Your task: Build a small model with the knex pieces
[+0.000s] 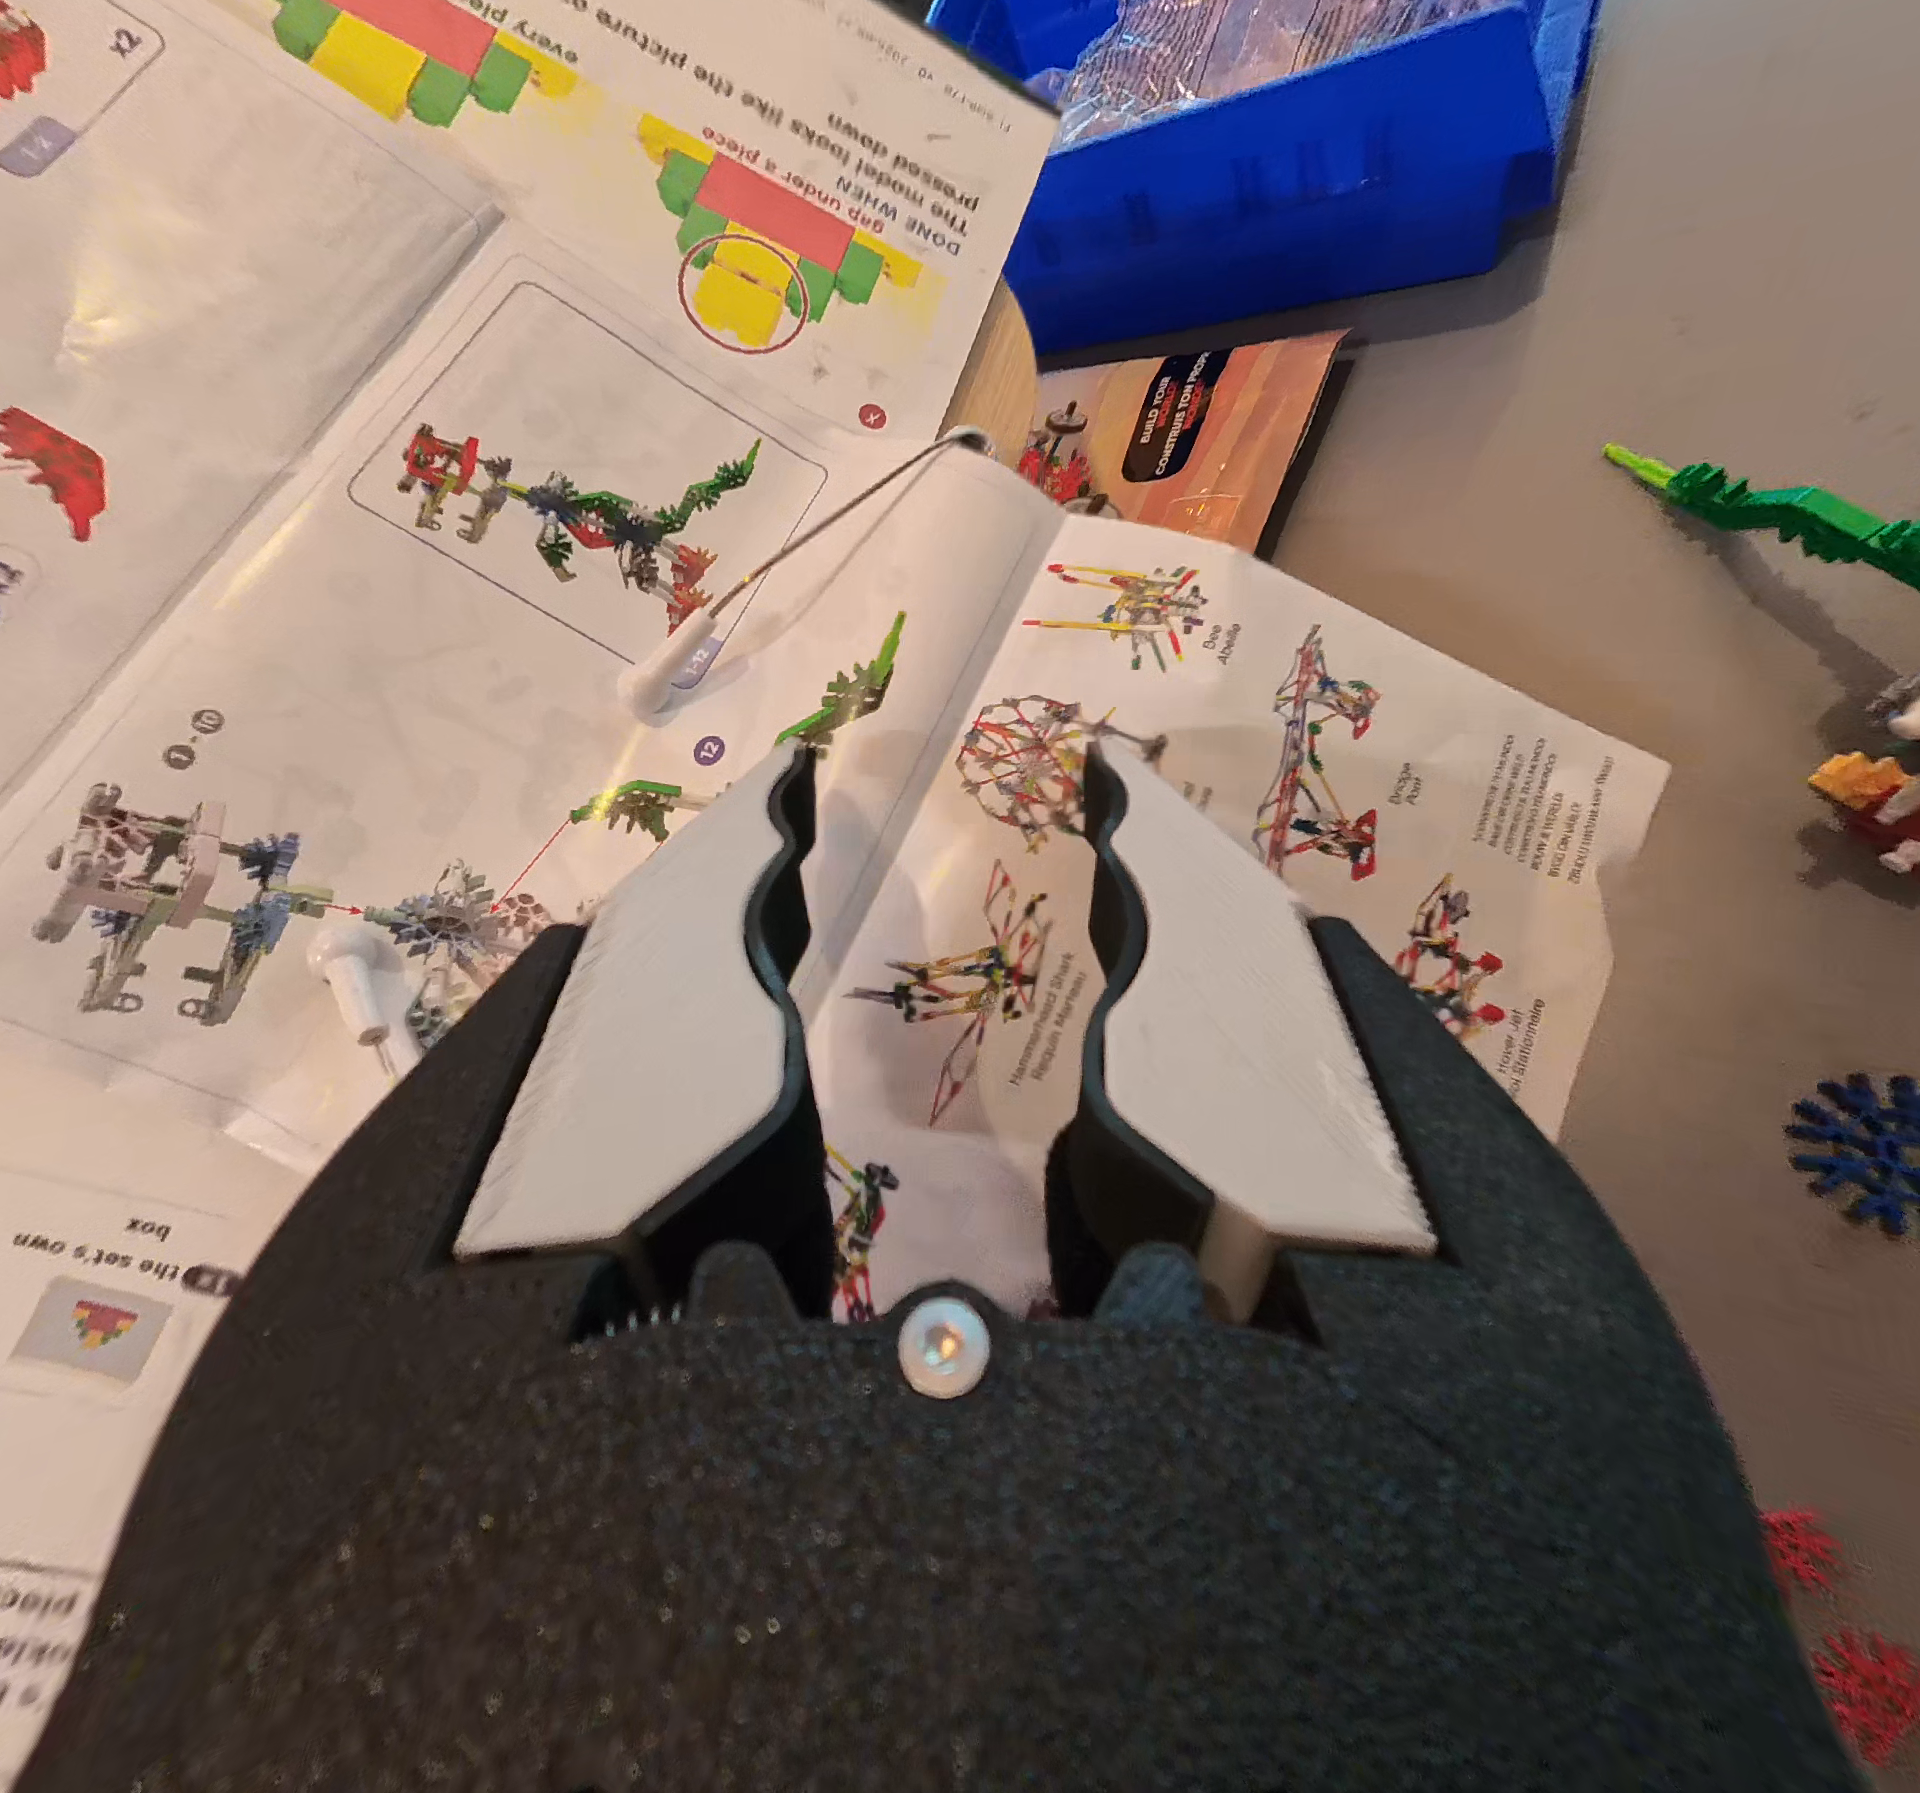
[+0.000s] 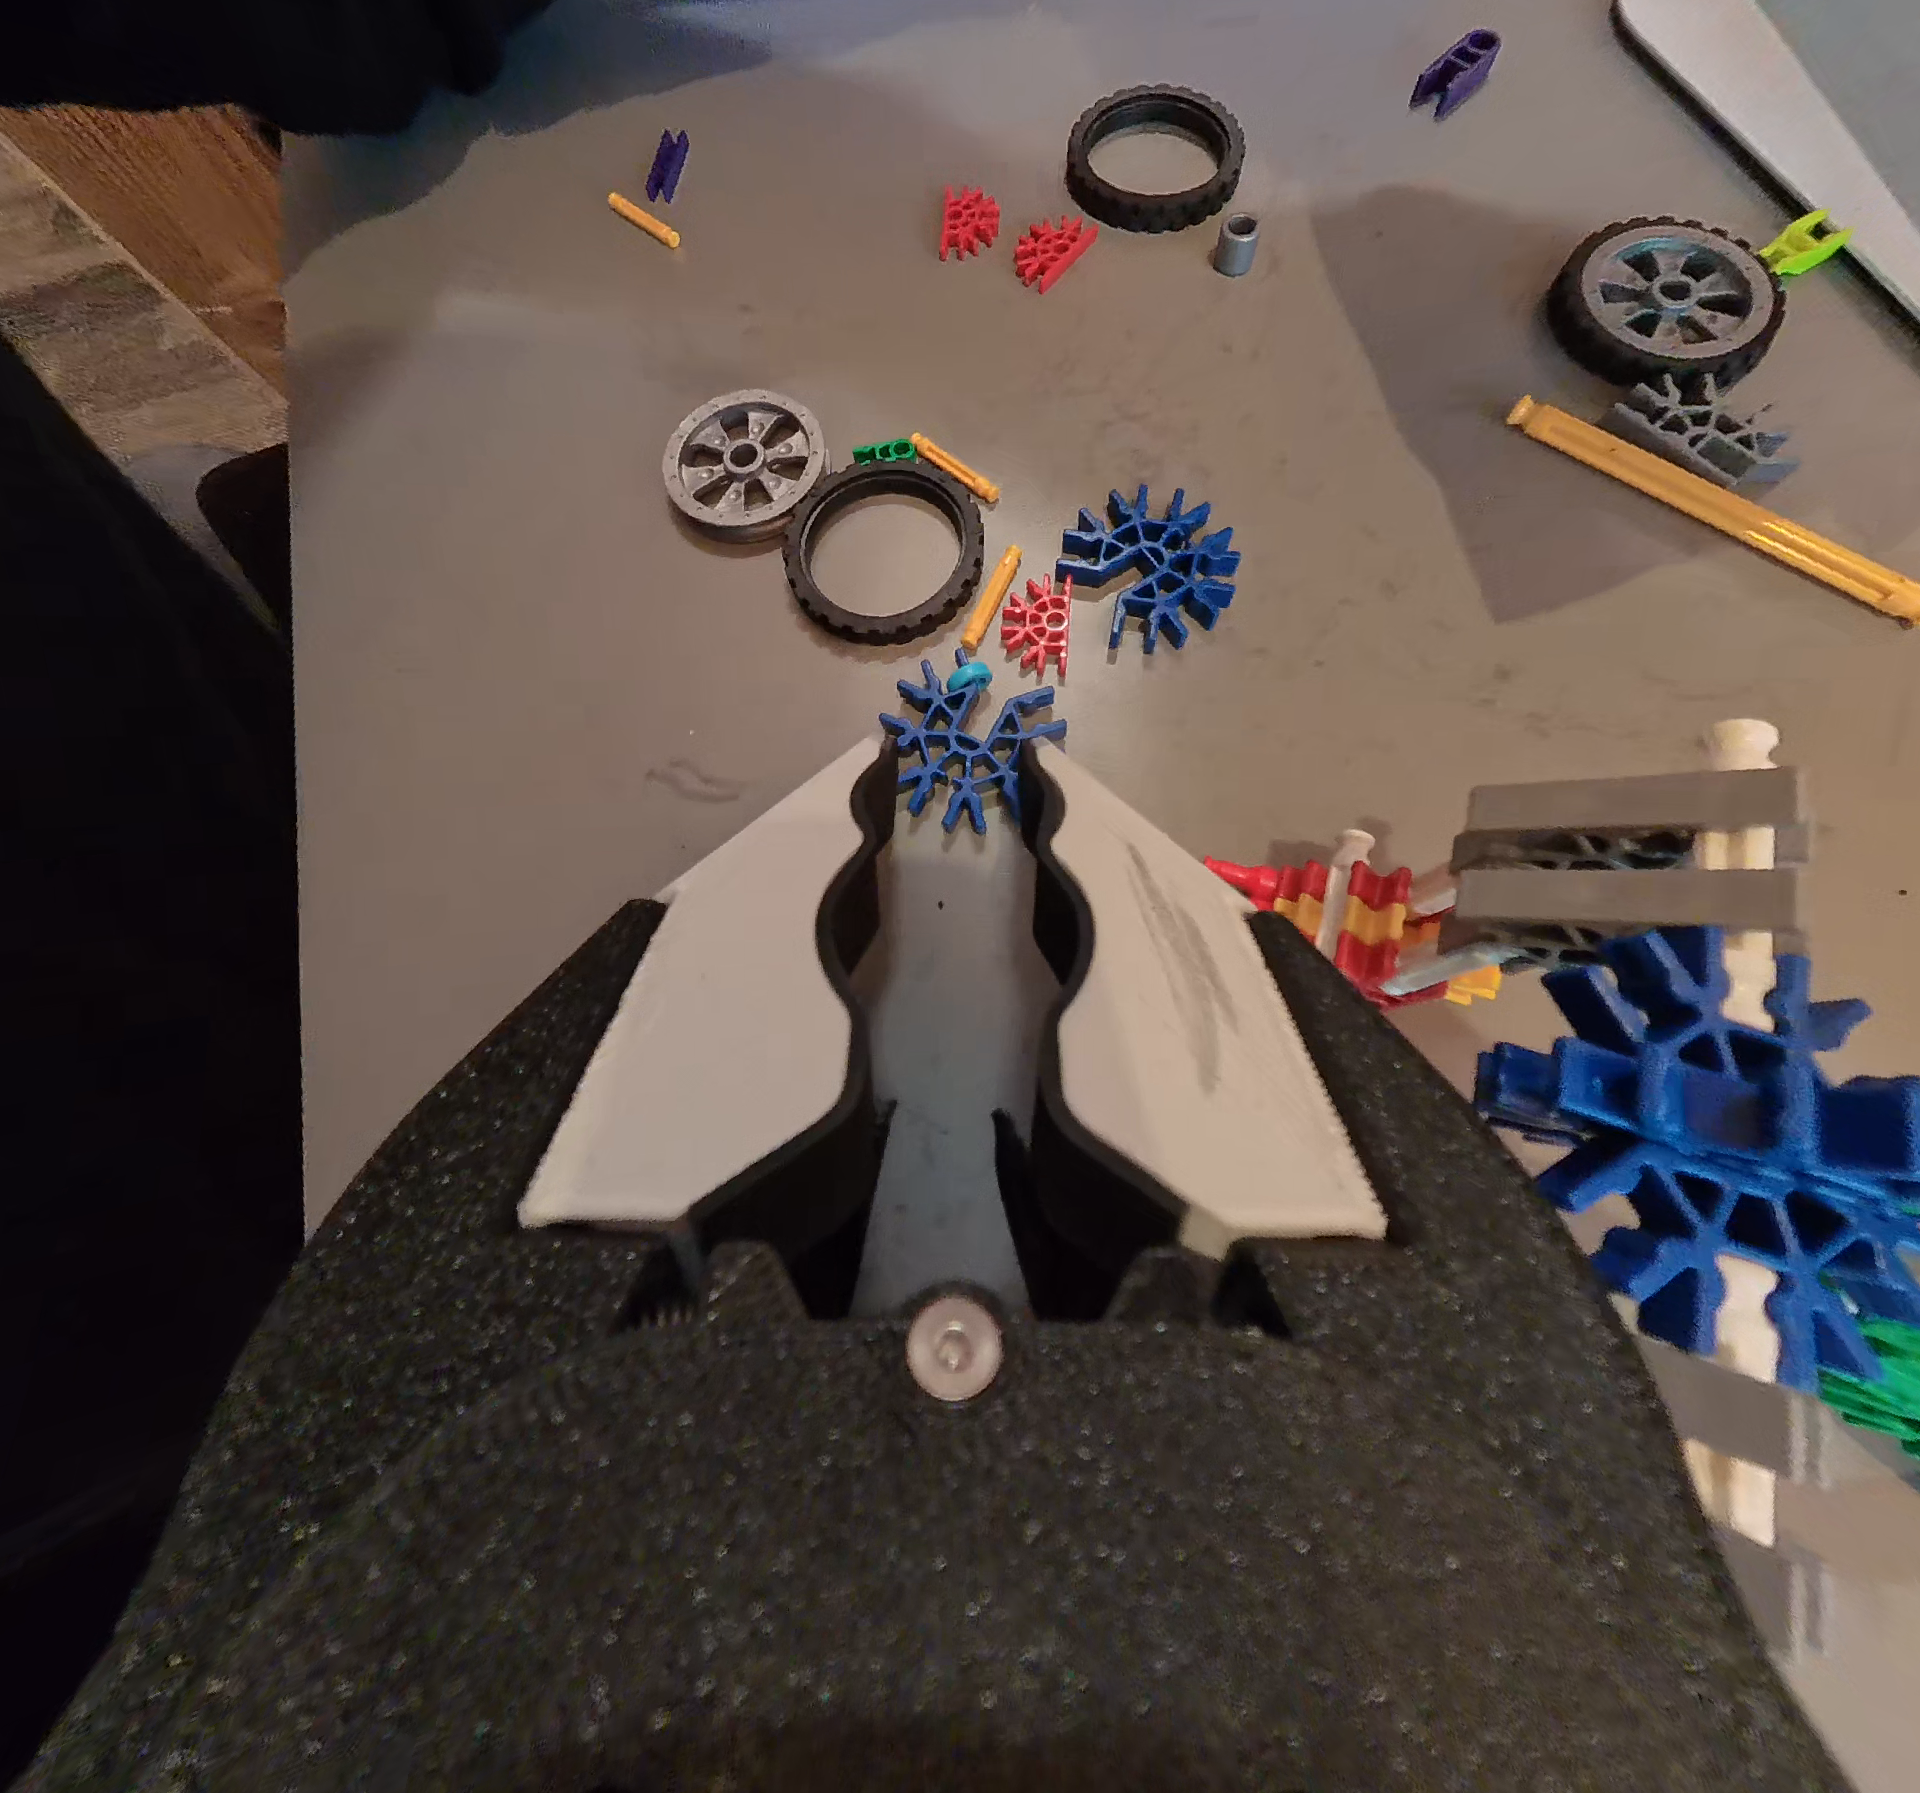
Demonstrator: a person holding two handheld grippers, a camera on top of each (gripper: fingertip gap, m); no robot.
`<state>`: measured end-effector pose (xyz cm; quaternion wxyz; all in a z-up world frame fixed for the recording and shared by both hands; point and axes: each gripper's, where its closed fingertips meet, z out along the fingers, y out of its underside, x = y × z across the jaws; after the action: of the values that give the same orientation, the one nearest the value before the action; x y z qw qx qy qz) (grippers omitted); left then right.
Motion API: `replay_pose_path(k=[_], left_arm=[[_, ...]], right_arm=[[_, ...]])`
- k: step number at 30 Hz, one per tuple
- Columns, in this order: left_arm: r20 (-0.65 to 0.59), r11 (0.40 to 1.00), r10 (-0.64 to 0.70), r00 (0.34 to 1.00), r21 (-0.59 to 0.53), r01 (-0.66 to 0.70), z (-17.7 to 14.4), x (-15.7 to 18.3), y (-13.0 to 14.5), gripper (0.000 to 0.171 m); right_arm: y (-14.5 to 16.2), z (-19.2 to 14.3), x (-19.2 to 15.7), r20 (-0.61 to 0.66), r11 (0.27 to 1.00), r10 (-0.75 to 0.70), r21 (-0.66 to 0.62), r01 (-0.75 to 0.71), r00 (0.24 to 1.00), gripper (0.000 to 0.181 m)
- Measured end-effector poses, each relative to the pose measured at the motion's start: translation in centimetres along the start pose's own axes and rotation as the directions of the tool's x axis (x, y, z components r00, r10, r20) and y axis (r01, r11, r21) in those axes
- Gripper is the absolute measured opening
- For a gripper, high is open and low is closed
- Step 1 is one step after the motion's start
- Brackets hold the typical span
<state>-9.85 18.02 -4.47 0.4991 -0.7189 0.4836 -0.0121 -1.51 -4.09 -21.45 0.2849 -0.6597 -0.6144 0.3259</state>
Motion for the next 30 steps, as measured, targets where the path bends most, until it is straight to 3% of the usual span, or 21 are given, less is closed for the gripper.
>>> replay_pose_path(k=[4, 7, 13, 16, 20, 25, 30], left_arm=[[0.074, 1.0, 0.026, 0.997, 0.009, -0.026, -4.0, -0.1, -1.6, 0.051], [0.135, 0.997, 0.05, 0.99, -0.06, -0.042, -8.7, -1.2, -0.6, 0.045], [0.318, 0.953, 0.072, 0.945, -0.301, 0.028, -18.8, -4.9, 6.1, 0.041], [0.319, 0.917, 0.053, 0.946, -0.392, 0.081, -22.1, -4.4, 10.1, 0.034], [0.273, 0.839, -0.036, 0.961, -0.514, 0.177, -23.4, -2.8, 17.7, 0.034], [0.186, 0.748, -0.185, 0.965, -0.61, 0.261, -22.2, -0.2, 27.1, 0.032], [0.106, 0.698, -0.254, 0.961, -0.668, 0.259, -20.7, 1.6, 31.8, 0.033]], right_arm=[[0.1, 0.1, 0.0, -0.017, 1.0, -0.018, -0.006, 0.018, 1.0, 0.023], [0.1, 0.1, 0.0, -0.028, 0.999, -0.032, -0.009, 0.032, 0.999, 0.023], [0.3, 0.2, 0.1, -0.029, 0.999, -0.026, -0.02, 0.025, 0.999, 0.023], [0.3, 0.2, 0.2, -0.041, 0.999, -0.025, -0.021, 0.025, 0.999, 0.023], [0.3, 0.2, 0.4, -0.053, 0.999, -0.022, -0.025, 0.021, 0.998, 0.022], [0.3, 0.3, 0.4, -0.059, 0.999, -0.028, -0.027, 0.026, 0.998, 0.022], [0.3, 0.3, 0.4, -0.065, 0.999, -0.033, -0.028, 0.032, 0.997, 0.022]])
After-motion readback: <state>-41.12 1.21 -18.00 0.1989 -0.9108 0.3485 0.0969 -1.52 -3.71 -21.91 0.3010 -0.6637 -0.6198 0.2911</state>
